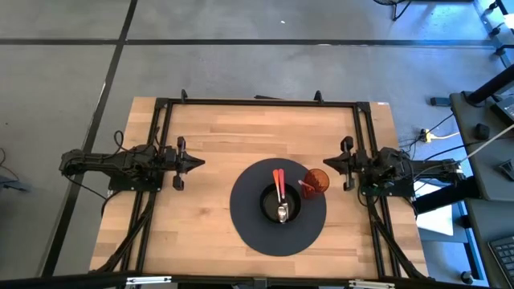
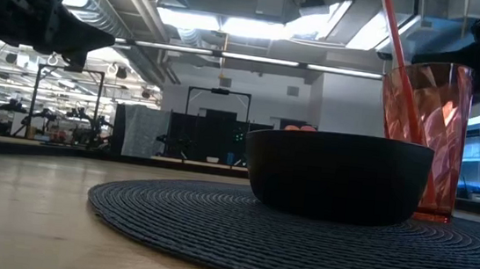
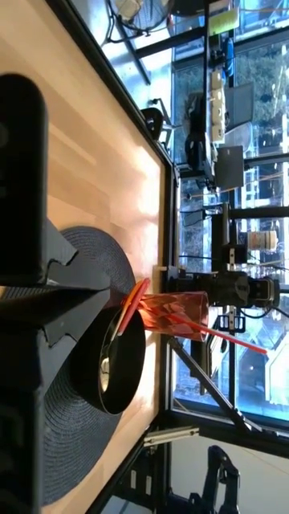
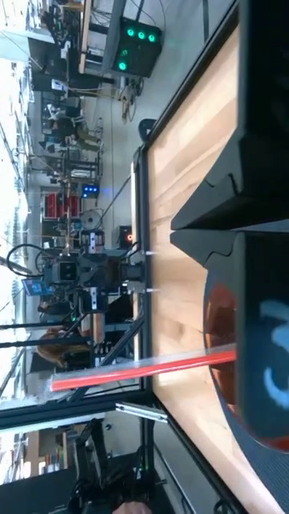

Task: Pick & Place Utensil
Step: Return to Home Position

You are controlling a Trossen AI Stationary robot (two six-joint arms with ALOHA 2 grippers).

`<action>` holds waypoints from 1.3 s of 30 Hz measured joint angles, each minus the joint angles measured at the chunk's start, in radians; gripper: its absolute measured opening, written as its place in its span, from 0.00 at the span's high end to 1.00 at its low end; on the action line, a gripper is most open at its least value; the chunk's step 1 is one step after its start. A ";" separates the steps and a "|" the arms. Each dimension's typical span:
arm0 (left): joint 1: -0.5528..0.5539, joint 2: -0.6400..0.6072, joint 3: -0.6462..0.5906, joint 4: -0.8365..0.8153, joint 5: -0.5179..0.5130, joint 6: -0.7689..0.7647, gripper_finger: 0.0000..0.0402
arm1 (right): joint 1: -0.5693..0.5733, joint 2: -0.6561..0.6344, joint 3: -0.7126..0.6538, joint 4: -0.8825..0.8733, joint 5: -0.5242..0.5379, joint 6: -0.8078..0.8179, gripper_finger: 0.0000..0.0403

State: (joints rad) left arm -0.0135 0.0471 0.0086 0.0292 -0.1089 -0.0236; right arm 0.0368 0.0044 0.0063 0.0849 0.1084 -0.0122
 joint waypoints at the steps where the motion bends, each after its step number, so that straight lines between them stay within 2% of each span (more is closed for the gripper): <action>1: 0.000 0.000 0.000 0.000 0.000 0.000 1.00 | 0.000 0.000 0.000 0.000 0.003 0.000 1.00; 11: 0.000 0.001 0.000 -0.003 0.024 0.001 0.99 | 0.000 0.000 0.000 0.027 0.004 0.058 0.97; 39: 0.000 0.001 0.000 -0.003 0.024 0.018 0.98 | -0.001 0.000 0.000 -0.002 0.004 0.057 0.95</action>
State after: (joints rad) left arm -0.0135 0.0479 0.0086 0.0261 -0.0849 -0.0051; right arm 0.0360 0.0044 0.0063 0.0830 0.1123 0.0452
